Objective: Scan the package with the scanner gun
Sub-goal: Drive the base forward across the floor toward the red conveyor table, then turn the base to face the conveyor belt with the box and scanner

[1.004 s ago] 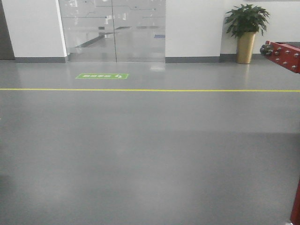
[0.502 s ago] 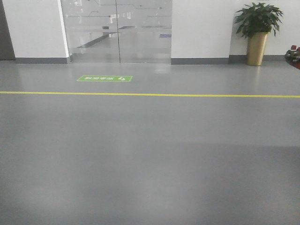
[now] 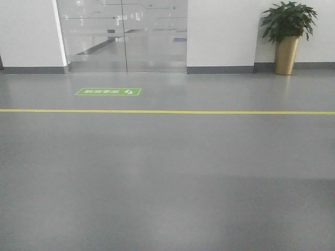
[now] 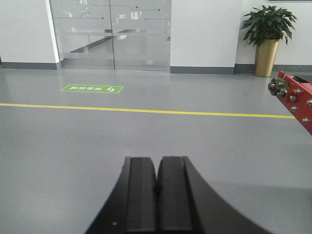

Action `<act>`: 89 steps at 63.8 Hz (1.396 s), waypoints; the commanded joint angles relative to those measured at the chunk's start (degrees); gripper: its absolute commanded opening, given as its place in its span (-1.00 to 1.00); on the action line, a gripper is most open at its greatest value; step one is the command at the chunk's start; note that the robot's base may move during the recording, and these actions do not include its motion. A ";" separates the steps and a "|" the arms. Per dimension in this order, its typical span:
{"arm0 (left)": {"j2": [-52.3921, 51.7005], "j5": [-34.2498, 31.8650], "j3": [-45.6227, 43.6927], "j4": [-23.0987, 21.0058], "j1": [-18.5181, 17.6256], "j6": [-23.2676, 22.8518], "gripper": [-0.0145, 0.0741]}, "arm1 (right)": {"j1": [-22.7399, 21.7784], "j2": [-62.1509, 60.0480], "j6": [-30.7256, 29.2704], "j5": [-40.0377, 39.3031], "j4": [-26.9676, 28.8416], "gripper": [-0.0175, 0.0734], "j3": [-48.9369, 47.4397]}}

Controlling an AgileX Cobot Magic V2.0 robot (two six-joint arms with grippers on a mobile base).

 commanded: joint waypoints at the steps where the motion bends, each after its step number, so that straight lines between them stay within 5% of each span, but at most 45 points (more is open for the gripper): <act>1: -0.20 -1.11 -0.16 0.35 -0.38 -0.08 -0.92 | -0.21 -0.20 -0.08 -0.80 -0.24 -0.98 -0.04; 89: -0.20 -1.11 -0.16 0.35 -0.38 -0.08 -0.92 | -0.21 -0.20 -0.08 -0.80 -0.24 -0.98 -0.04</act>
